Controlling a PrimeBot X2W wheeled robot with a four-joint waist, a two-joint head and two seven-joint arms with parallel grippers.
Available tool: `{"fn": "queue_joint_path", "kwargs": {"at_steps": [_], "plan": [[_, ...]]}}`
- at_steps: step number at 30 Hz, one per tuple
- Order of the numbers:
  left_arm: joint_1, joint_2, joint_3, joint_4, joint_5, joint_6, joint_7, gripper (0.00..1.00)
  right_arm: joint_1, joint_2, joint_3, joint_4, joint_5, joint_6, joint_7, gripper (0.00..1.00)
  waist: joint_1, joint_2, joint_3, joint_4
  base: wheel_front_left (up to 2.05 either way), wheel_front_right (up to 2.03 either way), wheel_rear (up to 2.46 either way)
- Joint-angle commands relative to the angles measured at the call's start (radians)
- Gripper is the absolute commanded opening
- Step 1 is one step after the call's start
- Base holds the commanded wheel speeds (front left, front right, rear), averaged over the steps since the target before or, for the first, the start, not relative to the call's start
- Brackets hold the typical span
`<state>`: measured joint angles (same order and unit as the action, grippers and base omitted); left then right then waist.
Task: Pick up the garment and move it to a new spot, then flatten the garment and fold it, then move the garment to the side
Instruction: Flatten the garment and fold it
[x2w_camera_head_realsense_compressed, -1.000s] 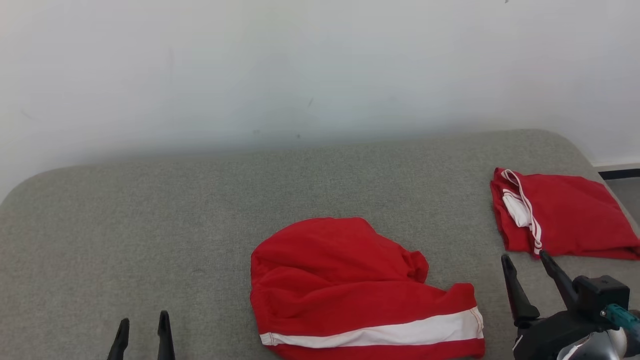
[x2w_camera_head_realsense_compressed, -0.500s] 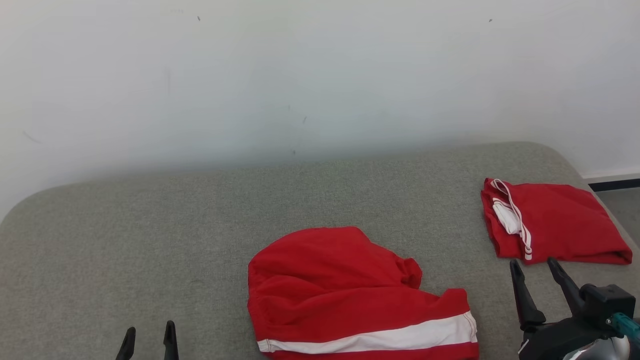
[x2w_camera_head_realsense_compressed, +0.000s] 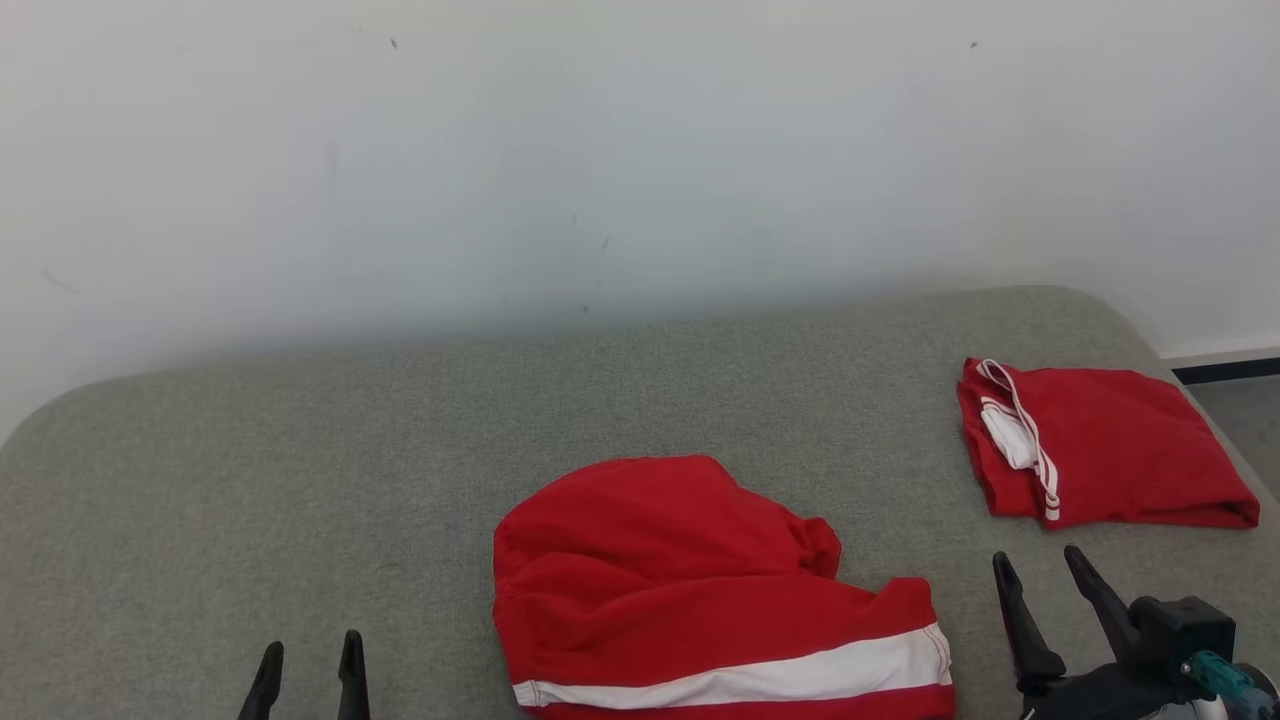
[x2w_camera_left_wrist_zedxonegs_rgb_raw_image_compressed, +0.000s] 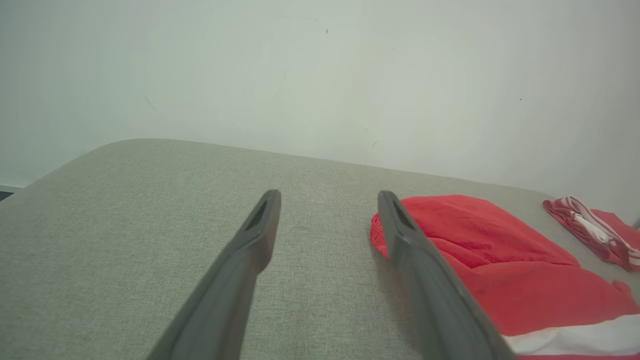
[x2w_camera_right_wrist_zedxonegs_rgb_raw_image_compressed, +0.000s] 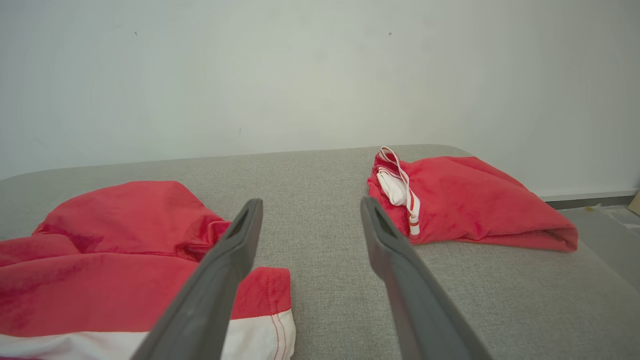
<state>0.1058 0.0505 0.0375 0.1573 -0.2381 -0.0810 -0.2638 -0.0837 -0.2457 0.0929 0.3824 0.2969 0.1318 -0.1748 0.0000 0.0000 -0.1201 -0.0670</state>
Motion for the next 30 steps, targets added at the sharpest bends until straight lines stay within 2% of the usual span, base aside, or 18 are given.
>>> {"fn": "queue_joint_path", "kwargs": {"at_steps": [1, 13, 22, 30], "plan": [[0.005, 0.0, -0.002, -0.005, -0.005, -0.008, 0.0, 1.0, -0.006, -0.007, 0.003, 0.007, 0.005, -0.002, -0.008, 1.0, 0.0, 0.0, 0.002, 0.001, 0.0, 0.0, 0.0], [0.02, 0.002, -0.013, 0.014, -0.017, -0.011, 0.01, 1.0, -0.023, -0.004, 0.008, 0.039, 0.02, -0.002, -0.026, 1.0, 0.0, 0.0, 0.013, 0.004, 0.0, 0.0, 0.0], [-0.052, 0.001, -0.146, 0.143, -0.044, -0.024, 0.135, 1.0, -0.034, -0.02, 0.011, 0.069, 0.044, -0.002, 0.068, 1.0, 0.0, 0.0, 0.053, -0.016, 0.0, 0.0, 0.0], [-0.155, 0.001, -0.239, 0.301, -0.091, -0.038, 0.139, 1.0, -0.048, -0.036, 0.039, 0.099, 0.063, -0.002, 0.096, 1.0, 0.0, 0.0, 0.101, -0.048, 0.0, 0.0, 0.0]]}}
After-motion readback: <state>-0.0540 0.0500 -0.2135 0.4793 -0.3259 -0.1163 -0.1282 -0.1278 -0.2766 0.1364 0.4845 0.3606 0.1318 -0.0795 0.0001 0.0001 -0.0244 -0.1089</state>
